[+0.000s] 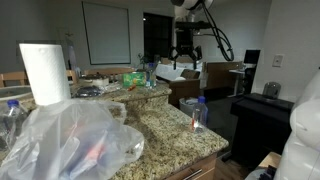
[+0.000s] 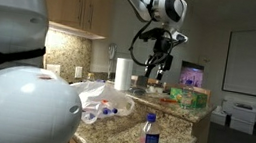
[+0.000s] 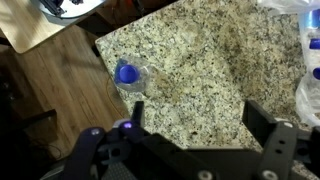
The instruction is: Pick up the bottles from the counter and put them in the plastic bag
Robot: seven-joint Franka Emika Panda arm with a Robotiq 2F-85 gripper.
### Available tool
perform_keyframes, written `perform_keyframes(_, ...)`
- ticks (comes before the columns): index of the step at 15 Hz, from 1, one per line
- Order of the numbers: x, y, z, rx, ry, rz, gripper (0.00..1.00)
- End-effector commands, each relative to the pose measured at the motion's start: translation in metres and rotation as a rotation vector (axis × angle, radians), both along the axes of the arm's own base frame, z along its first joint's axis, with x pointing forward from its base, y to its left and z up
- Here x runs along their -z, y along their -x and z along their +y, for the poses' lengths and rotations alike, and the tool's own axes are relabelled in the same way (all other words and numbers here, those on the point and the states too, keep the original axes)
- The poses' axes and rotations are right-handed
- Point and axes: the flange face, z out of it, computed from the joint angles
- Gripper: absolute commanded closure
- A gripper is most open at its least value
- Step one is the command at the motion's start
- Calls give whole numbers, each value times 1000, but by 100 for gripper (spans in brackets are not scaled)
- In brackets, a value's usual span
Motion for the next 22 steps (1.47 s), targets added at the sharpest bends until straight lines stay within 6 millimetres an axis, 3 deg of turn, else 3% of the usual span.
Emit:
perform_keyframes(1, 21, 10, -16, 138, 42, 5, 0)
perform_keyframes(7, 41, 40, -55, 369, 111, 76, 0)
perform_keyframes(15, 87, 76, -46, 519, 148, 177, 0)
perform_keyframes(22, 107, 70, -49, 702, 174, 32, 0)
